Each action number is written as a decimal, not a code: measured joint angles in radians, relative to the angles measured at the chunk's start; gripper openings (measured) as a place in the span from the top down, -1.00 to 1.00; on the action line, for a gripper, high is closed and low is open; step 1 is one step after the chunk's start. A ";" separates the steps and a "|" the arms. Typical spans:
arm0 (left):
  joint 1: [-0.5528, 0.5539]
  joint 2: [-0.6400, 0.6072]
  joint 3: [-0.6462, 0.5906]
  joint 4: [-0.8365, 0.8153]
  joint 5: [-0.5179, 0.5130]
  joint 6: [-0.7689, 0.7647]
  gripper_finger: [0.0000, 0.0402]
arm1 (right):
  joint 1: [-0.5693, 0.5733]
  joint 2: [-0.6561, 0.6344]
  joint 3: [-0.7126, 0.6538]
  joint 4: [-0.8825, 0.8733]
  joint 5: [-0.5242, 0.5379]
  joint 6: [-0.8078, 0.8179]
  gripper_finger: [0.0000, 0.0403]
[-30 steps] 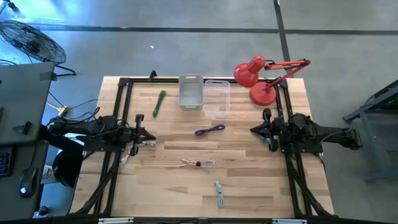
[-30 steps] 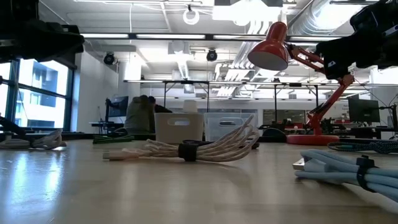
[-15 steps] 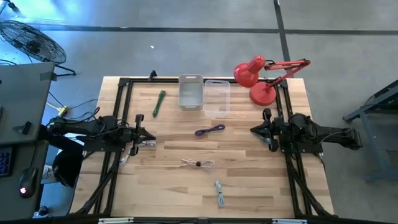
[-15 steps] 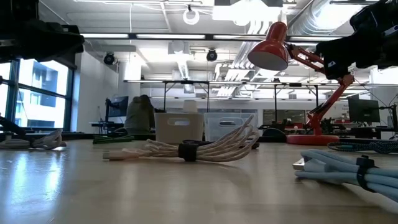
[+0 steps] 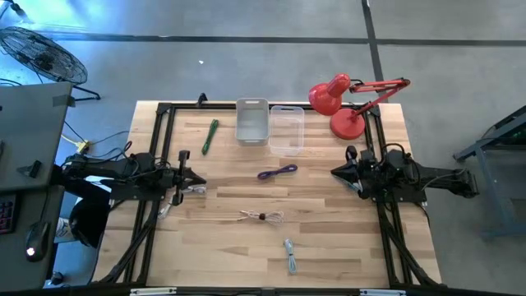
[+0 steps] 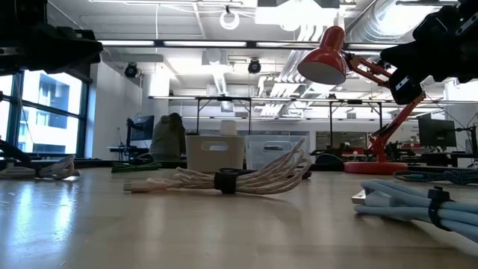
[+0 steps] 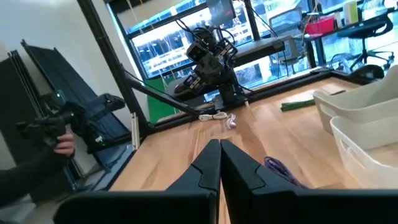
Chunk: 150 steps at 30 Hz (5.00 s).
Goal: Pick & Place USB Port
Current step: Put the blue patterned charger cable into the gray bin
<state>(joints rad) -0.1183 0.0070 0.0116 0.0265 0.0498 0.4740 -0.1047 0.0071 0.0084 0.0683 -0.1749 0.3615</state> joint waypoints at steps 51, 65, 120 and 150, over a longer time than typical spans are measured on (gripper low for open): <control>0.000 0.130 0.005 -0.017 -0.142 -0.152 0.99 | 0.001 0.882 0.907 -1.230 0.371 0.021 0.19; 0.000 0.192 0.005 -0.018 -0.139 -0.169 0.99 | 0.000 0.996 0.822 -1.226 0.269 0.085 0.22; 0.000 0.192 0.005 0.001 -0.272 -0.138 0.99 | -0.028 1.038 0.353 -0.776 0.180 0.292 0.33; 0.000 0.200 0.005 0.024 -0.475 0.105 0.99 | -0.019 1.043 0.599 0.009 0.174 -0.129 0.86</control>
<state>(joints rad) -0.1181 0.2070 0.0170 0.0509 -0.4256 0.5793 -0.1241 1.0496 0.6076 0.0776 -0.0008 0.2322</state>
